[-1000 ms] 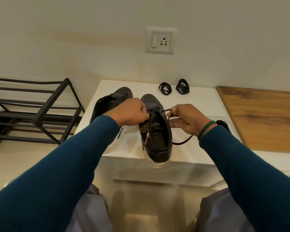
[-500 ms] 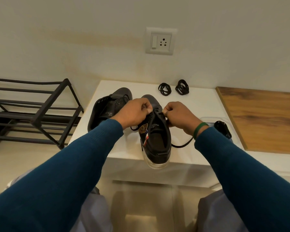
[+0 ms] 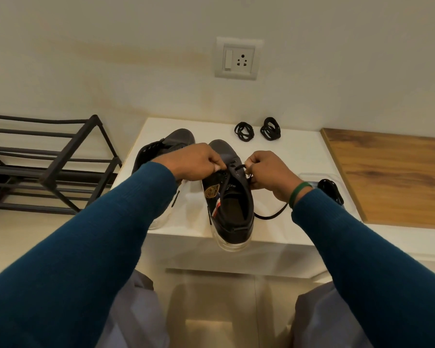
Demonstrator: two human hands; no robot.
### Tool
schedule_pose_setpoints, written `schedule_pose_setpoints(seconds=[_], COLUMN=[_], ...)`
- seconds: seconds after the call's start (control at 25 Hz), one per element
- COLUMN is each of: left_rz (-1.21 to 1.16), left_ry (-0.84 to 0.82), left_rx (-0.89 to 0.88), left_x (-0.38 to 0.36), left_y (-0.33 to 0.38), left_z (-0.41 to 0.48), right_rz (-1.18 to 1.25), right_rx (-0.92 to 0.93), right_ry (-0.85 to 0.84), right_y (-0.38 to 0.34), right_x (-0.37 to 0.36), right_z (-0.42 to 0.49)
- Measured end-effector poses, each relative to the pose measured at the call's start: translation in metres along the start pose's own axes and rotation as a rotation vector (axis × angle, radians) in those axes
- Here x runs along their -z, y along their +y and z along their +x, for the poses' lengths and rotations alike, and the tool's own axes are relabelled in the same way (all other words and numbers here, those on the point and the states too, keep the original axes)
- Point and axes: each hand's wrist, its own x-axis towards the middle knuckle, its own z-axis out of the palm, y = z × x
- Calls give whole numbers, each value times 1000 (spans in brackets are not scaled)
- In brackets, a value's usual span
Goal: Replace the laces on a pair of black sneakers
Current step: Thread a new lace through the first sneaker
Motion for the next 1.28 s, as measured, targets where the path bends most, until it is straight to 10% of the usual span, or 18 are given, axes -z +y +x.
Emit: schedule_pose_setpoints(seconds=[0.28, 0.52, 0.84, 1.28], left_rz=[-248, -345, -326, -290], left_ry=[304, 385, 254, 388], left_rx=[120, 124, 9, 31], left_x=[11, 2, -19, -32], left_y=[-4, 4, 21, 35], left_z=[-15, -14, -15, -6], right_rz=[-361, -524, 401, 423], right_rx=[263, 345, -172, -114], right_ry=[288, 0, -174, -246], right_y=[-9, -14, 4, 11], right_x=[5, -3, 12, 16], right_z=[-7, -34, -26, -24])
